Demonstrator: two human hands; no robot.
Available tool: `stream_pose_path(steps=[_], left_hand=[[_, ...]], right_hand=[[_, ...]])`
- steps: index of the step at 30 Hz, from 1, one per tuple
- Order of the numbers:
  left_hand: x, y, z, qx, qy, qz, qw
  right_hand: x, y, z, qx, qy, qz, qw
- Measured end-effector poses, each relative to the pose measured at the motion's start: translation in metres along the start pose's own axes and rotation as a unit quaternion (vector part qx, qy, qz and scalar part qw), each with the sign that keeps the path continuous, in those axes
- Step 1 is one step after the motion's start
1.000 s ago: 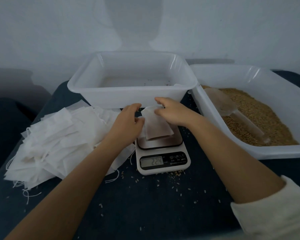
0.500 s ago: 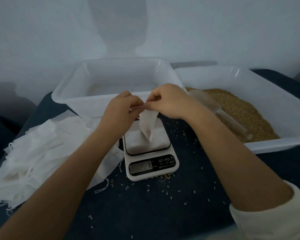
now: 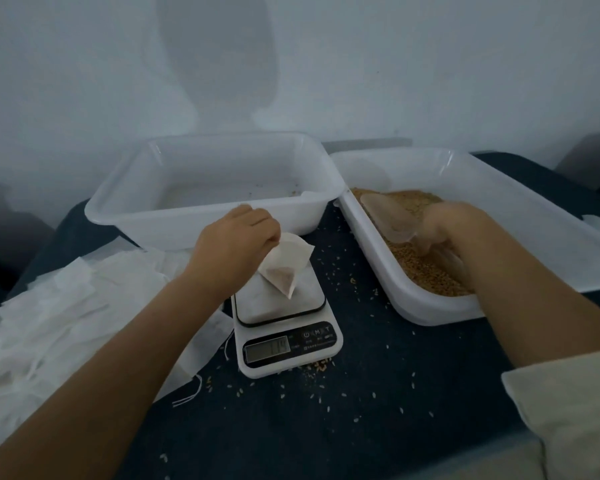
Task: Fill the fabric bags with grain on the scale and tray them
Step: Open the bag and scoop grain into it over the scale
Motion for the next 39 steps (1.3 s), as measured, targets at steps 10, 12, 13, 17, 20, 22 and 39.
stream_pose_path(steps=[10, 12, 13, 17, 20, 22, 39], left_hand=[[0.010, 0.004, 0.003, -0.024, 0.058, -0.081, 0.995], [0.012, 0.004, 0.002, -0.016, 0.076, -0.075, 0.994], [0.012, 0.004, 0.001, -0.015, 0.079, -0.070, 0.994], [0.003, 0.007, 0.004, -0.017, 0.050, -0.071, 0.996], [-0.003, 0.012, 0.011, -0.047, 0.095, -0.134, 0.985], [-0.006, 0.016, 0.014, -0.053, 0.148, -0.145, 0.977], [-0.002, 0.010, 0.008, -0.002, 0.150, -0.112, 0.982]], right_hand=[[-0.006, 0.011, 0.000, -0.022, -0.010, 0.009, 1.000], [-0.002, 0.012, 0.001, -0.024, -0.019, 0.032, 0.999], [-0.003, 0.012, 0.001, -0.024, -0.029, 0.054, 0.998], [-0.021, 0.006, -0.003, -0.033, -0.077, 0.134, 0.987], [-0.039, 0.003, -0.004, -0.059, -0.095, 0.174, 0.978], [-0.048, 0.000, -0.008, -0.069, -0.082, 0.182, 0.977], [-0.011, 0.020, -0.006, -0.064, -0.108, 0.114, 0.986]])
Point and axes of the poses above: each hand's wrist, its own z-axis towards the middle knuckle, its own x-axis out of the palm, y = z × x, the point moved 4 cm from there along z, towards the middle knuckle, and after that the axes turned 1 degree about y, right-handed, at the moved point
